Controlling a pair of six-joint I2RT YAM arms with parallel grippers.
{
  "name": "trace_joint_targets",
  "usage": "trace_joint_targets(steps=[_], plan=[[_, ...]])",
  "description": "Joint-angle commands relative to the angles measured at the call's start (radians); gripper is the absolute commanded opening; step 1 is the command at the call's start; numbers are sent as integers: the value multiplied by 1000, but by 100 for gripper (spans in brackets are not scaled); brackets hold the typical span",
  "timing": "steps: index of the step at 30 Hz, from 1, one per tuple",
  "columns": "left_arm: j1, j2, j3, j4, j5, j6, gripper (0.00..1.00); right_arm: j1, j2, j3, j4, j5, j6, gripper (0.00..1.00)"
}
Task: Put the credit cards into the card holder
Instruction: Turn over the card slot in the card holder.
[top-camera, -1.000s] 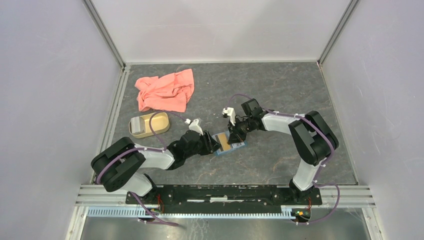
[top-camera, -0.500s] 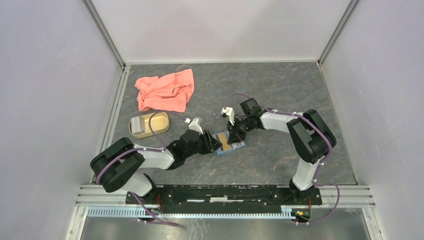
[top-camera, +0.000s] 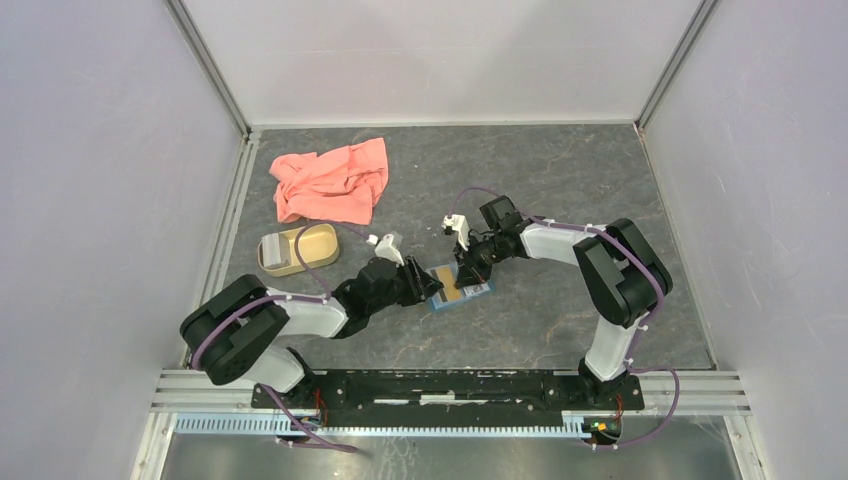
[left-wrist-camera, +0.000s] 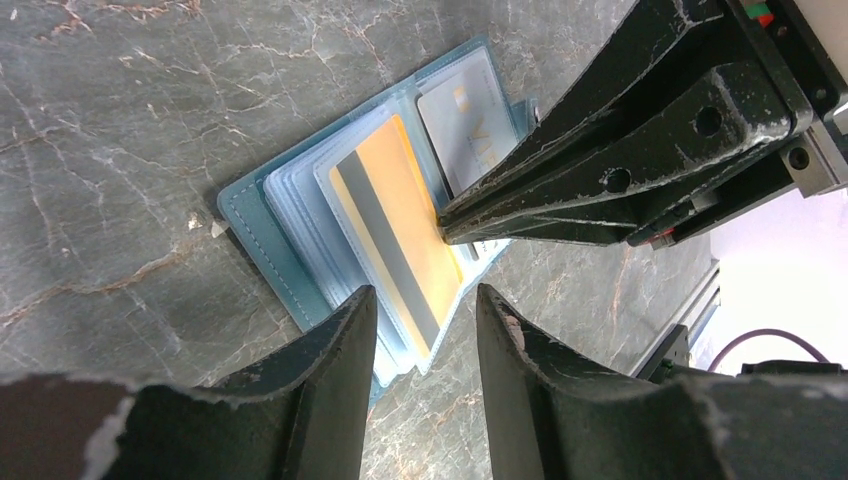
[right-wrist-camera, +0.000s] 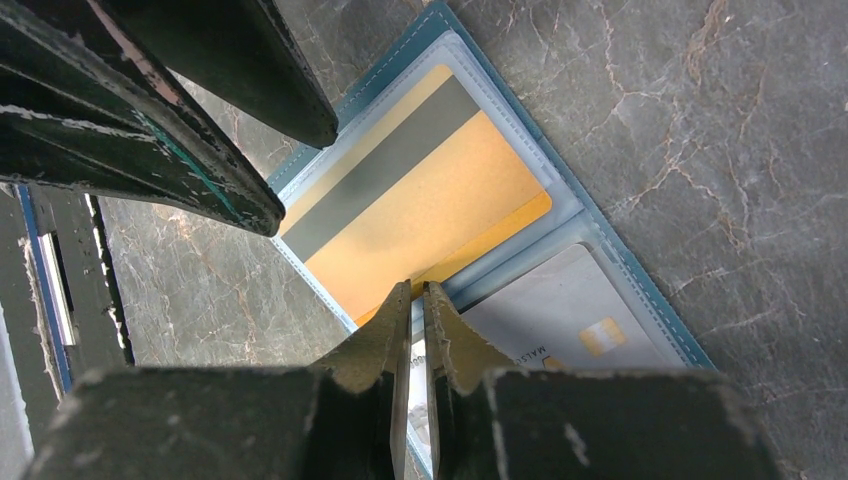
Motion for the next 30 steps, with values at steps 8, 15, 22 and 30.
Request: trace_joint_targets(steps=[8,15,22,30], plan=[[11,55,34,112,58,-48,46,3,13,23,-15,28,-19,15],[11,38,38,123,75,-53,45,3,29,25,-21,43,-19,15],[13,-93,18,-25,-40,-12,45,3,39,32,-32,56,-19,15],[75,-133,32,-69,-28,23,46,3,40,35,-33,53,-19,15]])
